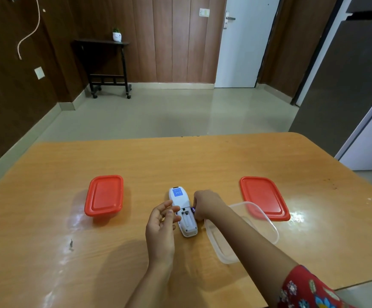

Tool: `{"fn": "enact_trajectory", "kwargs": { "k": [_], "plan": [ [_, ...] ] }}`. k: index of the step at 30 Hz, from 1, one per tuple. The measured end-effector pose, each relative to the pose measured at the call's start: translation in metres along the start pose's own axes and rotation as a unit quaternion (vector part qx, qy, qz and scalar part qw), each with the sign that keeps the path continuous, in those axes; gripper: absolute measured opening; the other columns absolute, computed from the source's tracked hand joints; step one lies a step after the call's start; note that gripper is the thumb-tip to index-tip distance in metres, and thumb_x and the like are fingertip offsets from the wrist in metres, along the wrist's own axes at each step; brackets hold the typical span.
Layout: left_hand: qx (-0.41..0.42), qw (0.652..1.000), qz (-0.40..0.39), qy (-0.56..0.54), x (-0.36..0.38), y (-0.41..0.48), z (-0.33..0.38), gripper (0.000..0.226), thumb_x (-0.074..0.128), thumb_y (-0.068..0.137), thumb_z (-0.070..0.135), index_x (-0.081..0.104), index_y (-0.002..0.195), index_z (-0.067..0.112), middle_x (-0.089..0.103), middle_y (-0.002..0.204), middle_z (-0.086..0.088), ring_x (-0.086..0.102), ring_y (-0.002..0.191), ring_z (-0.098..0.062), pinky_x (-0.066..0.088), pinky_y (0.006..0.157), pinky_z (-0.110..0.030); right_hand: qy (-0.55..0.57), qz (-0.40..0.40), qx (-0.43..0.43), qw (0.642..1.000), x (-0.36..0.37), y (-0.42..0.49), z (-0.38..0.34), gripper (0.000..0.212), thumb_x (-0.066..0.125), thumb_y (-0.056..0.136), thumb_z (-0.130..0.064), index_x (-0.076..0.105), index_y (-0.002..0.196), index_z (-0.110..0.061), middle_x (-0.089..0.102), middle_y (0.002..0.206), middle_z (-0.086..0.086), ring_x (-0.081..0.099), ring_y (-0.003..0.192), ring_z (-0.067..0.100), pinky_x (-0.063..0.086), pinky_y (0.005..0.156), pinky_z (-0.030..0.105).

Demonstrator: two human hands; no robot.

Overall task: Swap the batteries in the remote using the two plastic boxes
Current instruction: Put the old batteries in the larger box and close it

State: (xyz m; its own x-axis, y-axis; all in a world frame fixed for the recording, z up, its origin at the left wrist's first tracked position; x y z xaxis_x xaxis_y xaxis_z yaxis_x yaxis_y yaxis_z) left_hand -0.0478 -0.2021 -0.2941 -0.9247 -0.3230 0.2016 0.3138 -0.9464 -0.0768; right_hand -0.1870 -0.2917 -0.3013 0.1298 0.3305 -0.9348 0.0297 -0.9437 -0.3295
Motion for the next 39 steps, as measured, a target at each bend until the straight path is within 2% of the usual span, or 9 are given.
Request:
{"fn": "enact_trajectory", "kwargs": {
  "k": [5,8,14,25,28,31,33,35,39],
  "plan": [
    [-0.006,1.000,-0.004,0.007,0.001,0.002,-0.005,0.022,0.046,0.096,0.008,0.063,0.106,0.017,0.071,0.100,-0.004,0.066,0.078,-0.014,0.048,0.062,-0.012,0.054,-0.011,0.014,0.998,0.004,0.006,0.006,0.020,0.062,0.081,-0.012,0.060,0.101,-0.009,0.067,0.110,0.009,0.065,0.098,0.024,0.051,0.077,0.030],
    [-0.006,1.000,-0.012,0.010,0.005,0.002,-0.006,0.022,0.047,0.096,0.010,0.064,0.107,0.019,0.072,0.098,-0.001,0.067,0.075,-0.009,0.047,0.069,-0.023,0.129,0.053,0.015,0.990,-0.014,-0.001,0.015,0.020,0.063,0.080,-0.010,0.067,0.100,-0.012,0.070,0.104,0.005,0.065,0.096,0.023,0.047,0.069,0.026],
    [-0.017,0.999,-0.028,0.003,0.019,-0.001,-0.009,0.021,0.047,0.096,0.008,0.063,0.099,0.022,0.072,0.095,-0.001,0.064,0.073,-0.012,0.048,0.066,-0.023,0.389,0.132,0.025,0.912,-0.049,-0.058,0.069,0.027,0.067,0.067,0.004,0.069,0.086,-0.015,0.067,0.067,0.003,0.061,0.054,0.016,0.055,0.062,0.033],
    [0.011,0.997,-0.069,0.045,0.048,-0.015,-0.008,0.021,0.047,0.096,0.011,0.064,0.100,0.023,0.070,0.094,0.003,0.064,0.074,-0.012,0.046,0.058,-0.012,0.296,0.030,0.086,0.951,0.013,-0.086,0.120,0.027,0.065,0.068,0.000,0.064,0.086,-0.020,0.066,0.068,-0.001,0.060,0.057,0.010,0.053,0.068,0.029],
    [0.024,0.994,-0.082,0.062,0.052,-0.017,-0.008,0.020,0.049,0.096,0.012,0.064,0.101,0.024,0.071,0.093,0.005,0.065,0.076,-0.013,0.045,0.063,-0.015,0.309,0.120,0.078,0.940,-0.008,-0.089,0.132,0.016,0.067,0.073,-0.011,0.065,0.081,-0.024,0.068,0.073,-0.005,0.060,0.063,0.009,0.053,0.070,0.031],
    [0.031,0.993,-0.087,0.077,0.050,-0.016,-0.012,0.020,0.051,0.095,0.013,0.064,0.100,0.026,0.071,0.093,0.006,0.066,0.079,-0.014,0.045,0.070,-0.025,0.383,0.254,0.092,0.884,-0.042,-0.093,0.156,0.006,0.065,0.076,-0.020,0.066,0.072,-0.025,0.070,0.069,-0.003,0.066,0.067,0.017,0.057,0.068,0.041],
    [0.033,0.992,-0.087,0.085,0.049,-0.016,-0.013,0.021,0.052,0.094,0.013,0.064,0.099,0.028,0.071,0.093,0.007,0.066,0.081,-0.014,0.048,0.073,-0.030,0.364,0.309,0.134,0.868,-0.058,-0.087,0.173,0.007,0.061,0.079,-0.025,0.067,0.078,-0.023,0.072,0.079,-0.003,0.066,0.075,0.022,0.055,0.068,0.037],
    [0.039,0.991,-0.089,0.094,0.048,-0.017,-0.012,0.021,0.052,0.094,0.012,0.064,0.099,0.028,0.071,0.094,0.008,0.065,0.083,-0.015,0.050,0.075,-0.031,0.307,0.312,0.180,0.881,-0.064,-0.068,0.189,0.020,0.059,0.082,-0.034,0.067,0.097,-0.025,0.071,0.101,0.000,0.063,0.093,0.024,0.051,0.075,0.034],
    [0.051,0.988,-0.095,0.109,0.047,-0.020,-0.007,0.021,0.052,0.094,0.011,0.063,0.098,0.029,0.070,0.096,0.010,0.063,0.083,-0.015,0.049,0.073,-0.026,0.180,0.135,0.279,0.934,-0.032,-0.021,0.211,0.089,0.064,0.066,-0.070,0.037,0.138,-0.026,0.040,0.142,0.014,0.037,0.131,0.036,0.036,0.103,0.048]
  ]
}}
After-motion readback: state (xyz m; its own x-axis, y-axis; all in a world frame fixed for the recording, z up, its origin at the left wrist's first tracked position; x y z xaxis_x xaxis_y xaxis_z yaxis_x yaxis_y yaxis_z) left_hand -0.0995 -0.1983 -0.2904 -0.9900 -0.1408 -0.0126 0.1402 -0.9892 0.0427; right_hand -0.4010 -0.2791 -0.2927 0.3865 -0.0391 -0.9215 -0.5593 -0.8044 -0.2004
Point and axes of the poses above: each hand's wrist, its own y-axis towards the middle knuckle, its own x-axis out of the palm, z = x × y, the point moved 9 cm from there along y, towards the middle knuckle
